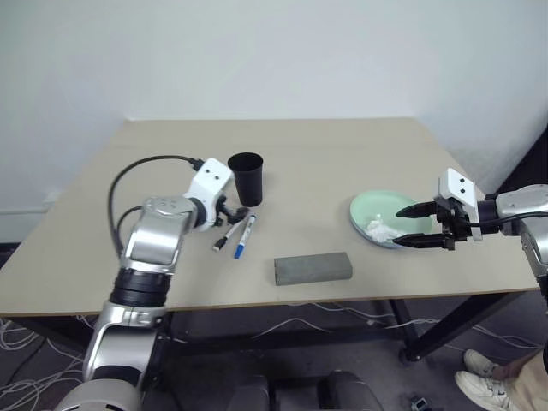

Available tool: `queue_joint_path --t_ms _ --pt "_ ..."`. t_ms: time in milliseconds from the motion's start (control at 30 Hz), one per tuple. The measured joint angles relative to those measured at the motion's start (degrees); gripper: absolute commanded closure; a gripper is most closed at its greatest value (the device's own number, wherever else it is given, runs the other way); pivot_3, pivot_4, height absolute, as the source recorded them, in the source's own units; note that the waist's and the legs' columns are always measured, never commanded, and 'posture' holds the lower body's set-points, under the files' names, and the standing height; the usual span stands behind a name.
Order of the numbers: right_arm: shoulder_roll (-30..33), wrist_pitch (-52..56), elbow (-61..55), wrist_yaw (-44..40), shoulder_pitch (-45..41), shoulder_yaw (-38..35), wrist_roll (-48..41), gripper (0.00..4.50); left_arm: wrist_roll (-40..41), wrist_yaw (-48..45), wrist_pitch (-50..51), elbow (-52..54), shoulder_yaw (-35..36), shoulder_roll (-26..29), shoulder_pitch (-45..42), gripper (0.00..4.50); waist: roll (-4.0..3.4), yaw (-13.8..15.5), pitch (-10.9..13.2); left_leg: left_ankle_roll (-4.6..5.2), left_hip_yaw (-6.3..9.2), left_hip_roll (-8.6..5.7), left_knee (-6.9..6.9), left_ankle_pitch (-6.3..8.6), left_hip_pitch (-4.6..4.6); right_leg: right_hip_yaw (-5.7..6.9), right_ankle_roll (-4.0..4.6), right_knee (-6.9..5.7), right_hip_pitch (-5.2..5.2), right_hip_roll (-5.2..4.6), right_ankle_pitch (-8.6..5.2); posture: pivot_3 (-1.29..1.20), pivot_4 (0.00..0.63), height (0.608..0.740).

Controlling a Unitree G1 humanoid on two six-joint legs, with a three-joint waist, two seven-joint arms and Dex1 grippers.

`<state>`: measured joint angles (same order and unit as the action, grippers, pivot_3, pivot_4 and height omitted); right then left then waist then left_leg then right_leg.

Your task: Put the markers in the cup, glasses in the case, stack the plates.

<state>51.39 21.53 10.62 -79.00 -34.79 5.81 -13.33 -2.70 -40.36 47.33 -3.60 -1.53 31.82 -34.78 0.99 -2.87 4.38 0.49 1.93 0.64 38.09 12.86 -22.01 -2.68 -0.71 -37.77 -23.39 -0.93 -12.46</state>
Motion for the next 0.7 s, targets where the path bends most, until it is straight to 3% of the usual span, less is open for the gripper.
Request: queue_joint_path --t_ms 233,700 --pt "0.02 -0.11 0.08 0.04 -0.28 0.03 0.05 1.16 3.92 -0.87 -3.02 -0.53 1.31 1.41 8.14 0.74 0.01 0.25 0.00 0.00 0.00 0.00 0.02 0.00 -0.02 0.02 0.09 0.00 0.00 -0.03 -0.05 0.00 0.000 0.740" --pt "0.02 -0.27 0.09 0.13 -0.40 0.14 0.51 1.16 5.96 1.64 -6.29 -6.26 0.91 0.22 10.41 0.74 0.01 0.21 0.00 0.00 -0.02 0.00 0.02 0.00 0.00 0.00 0.11 0.00 0.00 -0.03 -0.06 0.00 0.000 0.740"
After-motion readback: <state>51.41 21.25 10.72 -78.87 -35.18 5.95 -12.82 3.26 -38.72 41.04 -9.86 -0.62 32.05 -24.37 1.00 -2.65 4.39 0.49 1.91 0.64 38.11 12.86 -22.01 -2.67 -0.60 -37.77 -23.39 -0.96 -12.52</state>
